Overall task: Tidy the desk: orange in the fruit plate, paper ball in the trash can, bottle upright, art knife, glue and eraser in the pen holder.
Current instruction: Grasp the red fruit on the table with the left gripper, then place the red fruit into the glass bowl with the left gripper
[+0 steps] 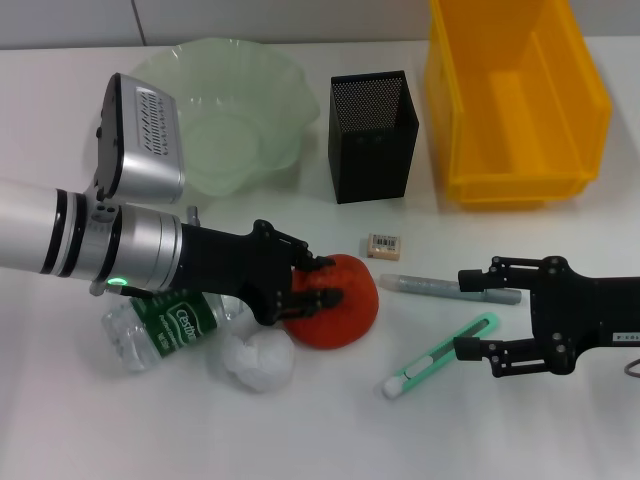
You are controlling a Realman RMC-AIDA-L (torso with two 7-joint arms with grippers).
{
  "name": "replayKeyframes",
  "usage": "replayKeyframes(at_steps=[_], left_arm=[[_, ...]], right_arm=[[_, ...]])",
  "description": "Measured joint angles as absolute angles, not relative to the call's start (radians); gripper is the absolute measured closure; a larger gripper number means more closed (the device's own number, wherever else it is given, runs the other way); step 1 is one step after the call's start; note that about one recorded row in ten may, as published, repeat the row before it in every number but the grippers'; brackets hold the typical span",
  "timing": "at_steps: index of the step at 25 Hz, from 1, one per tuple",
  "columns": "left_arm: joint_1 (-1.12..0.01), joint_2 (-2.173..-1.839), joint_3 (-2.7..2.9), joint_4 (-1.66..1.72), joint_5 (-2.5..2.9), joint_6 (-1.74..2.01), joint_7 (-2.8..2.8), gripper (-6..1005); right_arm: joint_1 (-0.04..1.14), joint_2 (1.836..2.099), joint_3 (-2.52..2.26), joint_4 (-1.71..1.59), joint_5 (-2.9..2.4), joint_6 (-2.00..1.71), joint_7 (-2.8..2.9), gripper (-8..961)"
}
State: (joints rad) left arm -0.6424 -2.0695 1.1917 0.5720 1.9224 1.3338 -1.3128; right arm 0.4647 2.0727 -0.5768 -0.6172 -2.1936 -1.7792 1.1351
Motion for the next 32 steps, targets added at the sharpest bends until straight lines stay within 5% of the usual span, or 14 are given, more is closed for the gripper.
replayKeyframes(at_steps=[7, 8, 32], left_arm=[[-0.639, -2.069, 1.191, 0.588, 1.921, 1.336, -1.314, 596], [-0.633, -2.069, 1.178, 0.604, 1.900, 1.365, -1.318, 774], [-0.529, -2.073, 0.987, 0.474, 1.209, 1.239, -1.054, 890]], right_arm=[[0.464, 2.069, -0.577, -0.617, -2.193, -1.780, 1.134, 148], [0.463, 2.069, -0.576, -0.617, -2.193, -1.780, 1.132, 148], [0.460, 2.072, -0.574, -0.607, -2.194, -1.789, 1.112, 150]])
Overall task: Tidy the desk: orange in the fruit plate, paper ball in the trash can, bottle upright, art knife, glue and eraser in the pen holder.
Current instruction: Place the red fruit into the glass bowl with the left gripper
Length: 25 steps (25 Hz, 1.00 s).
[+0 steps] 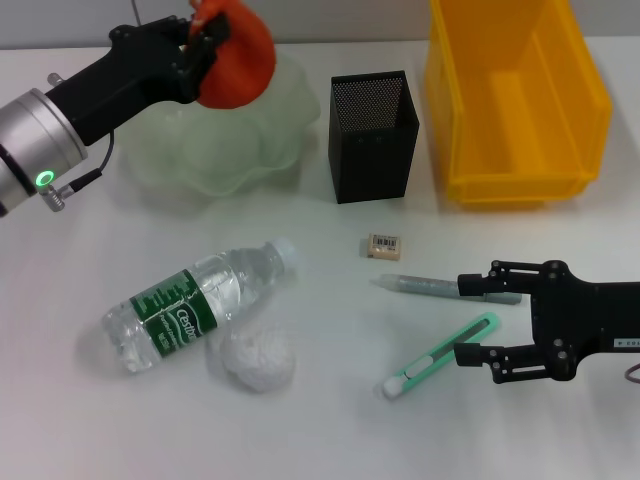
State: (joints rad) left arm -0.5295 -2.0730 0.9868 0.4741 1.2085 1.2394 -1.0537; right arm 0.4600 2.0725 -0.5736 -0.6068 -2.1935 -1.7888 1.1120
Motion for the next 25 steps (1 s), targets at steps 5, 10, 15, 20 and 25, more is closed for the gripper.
replayKeyframes(at_steps=[5, 10, 15, 20, 25], left_arm=[[-0.585, -2.078, 0.991, 0.353, 1.117, 1.070, -0.917, 896], [-0.602, -2.079, 0.989, 0.325, 1.111, 1.009, -0.863, 828], [-0.613, -2.079, 0.989, 0.312, 1.111, 0.960, -0.854, 735], [-0.615, -2.079, 0.991, 0.308, 1.111, 0.953, -0.854, 637], [-0.614, -2.078, 0.989, 0.308, 1.111, 0.971, -0.863, 337]], right_arm=[[0.460, 2.073, -0.574, -0.607, -2.194, -1.794, 1.112, 151], [0.460, 2.073, -0.574, -0.608, -2.194, -1.800, 1.112, 151], [0.460, 2.074, -0.574, -0.609, -2.194, -1.802, 1.114, 151], [0.461, 2.074, -0.574, -0.609, -2.194, -1.802, 1.114, 151], [0.462, 2.074, -0.574, -0.609, -2.194, -1.802, 1.114, 150]])
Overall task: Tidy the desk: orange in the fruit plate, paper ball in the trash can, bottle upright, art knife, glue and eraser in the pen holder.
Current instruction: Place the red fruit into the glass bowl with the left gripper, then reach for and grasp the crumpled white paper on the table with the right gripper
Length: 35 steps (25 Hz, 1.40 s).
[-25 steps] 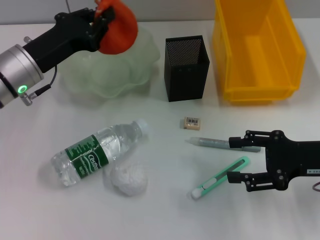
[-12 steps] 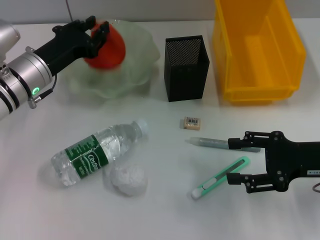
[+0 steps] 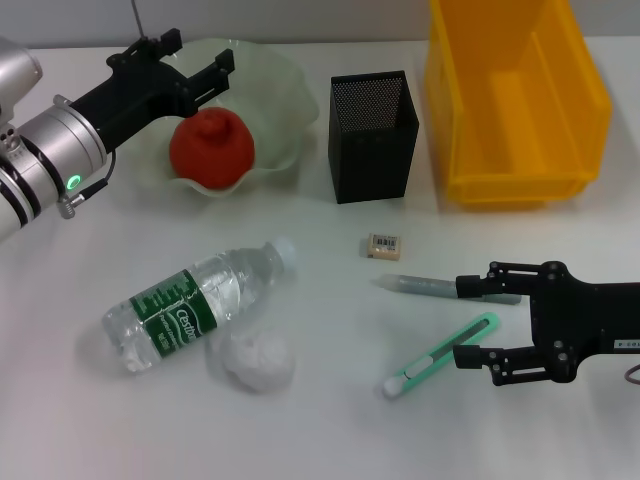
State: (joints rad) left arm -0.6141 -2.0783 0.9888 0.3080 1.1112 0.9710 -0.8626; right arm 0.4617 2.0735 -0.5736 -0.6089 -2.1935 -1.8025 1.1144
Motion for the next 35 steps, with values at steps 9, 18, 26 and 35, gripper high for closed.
replayKeyframes(at_steps=[9, 18, 26, 35], left_arm=[[-0.563, -2.063, 0.996, 0.328, 1.123, 1.220, -0.974, 170], [-0.448, -2.037, 1.005, 0.485, 1.329, 1.619, -1.169, 170], [-0.413, -1.988, 1.002, 0.509, 1.553, 1.785, -1.179, 170], [-0.415, -1.959, 0.994, 0.531, 1.723, 1.800, -1.183, 170]], right_arm=[[0.468, 2.069, -0.574, -0.608, -2.191, -1.802, 1.114, 150], [0.476, 2.065, -0.574, -0.613, -2.189, -1.801, 1.116, 151], [0.490, 2.058, -0.574, -0.610, -2.189, -1.802, 1.119, 151], [0.497, 2.057, -0.574, -0.607, -2.189, -1.802, 1.121, 151]])
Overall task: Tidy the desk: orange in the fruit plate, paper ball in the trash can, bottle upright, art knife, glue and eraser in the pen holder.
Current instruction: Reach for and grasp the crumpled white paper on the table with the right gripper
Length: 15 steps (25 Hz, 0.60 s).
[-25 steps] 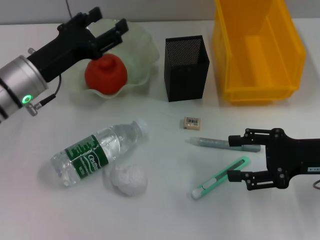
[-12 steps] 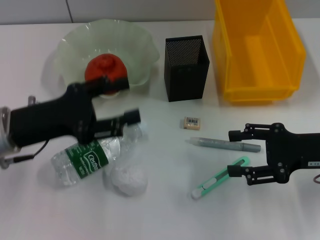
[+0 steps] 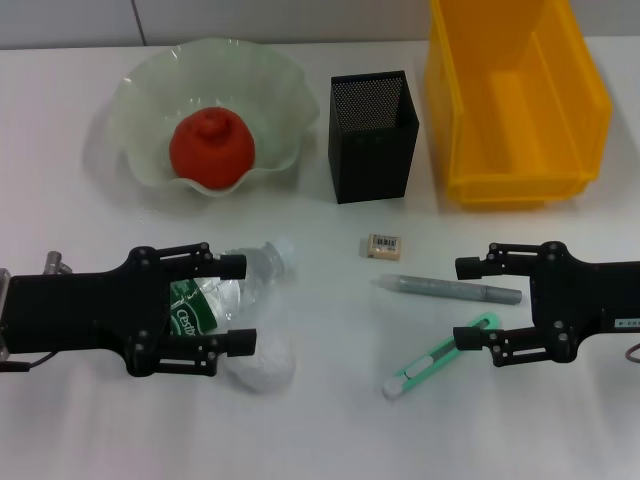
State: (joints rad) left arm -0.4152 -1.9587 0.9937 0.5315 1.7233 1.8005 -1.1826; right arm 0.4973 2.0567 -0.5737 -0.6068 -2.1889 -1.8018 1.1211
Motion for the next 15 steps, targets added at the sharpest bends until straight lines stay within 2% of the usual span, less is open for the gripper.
replayKeyframes(at_steps=[15], left_arm=[[-0.414, -1.930, 0.992, 0.565, 1.774, 1.841, -1.202, 170]], right_arm=[[0.501, 2.055, -0.574, -0.578, -2.189, -1.795, 1.124, 151]])
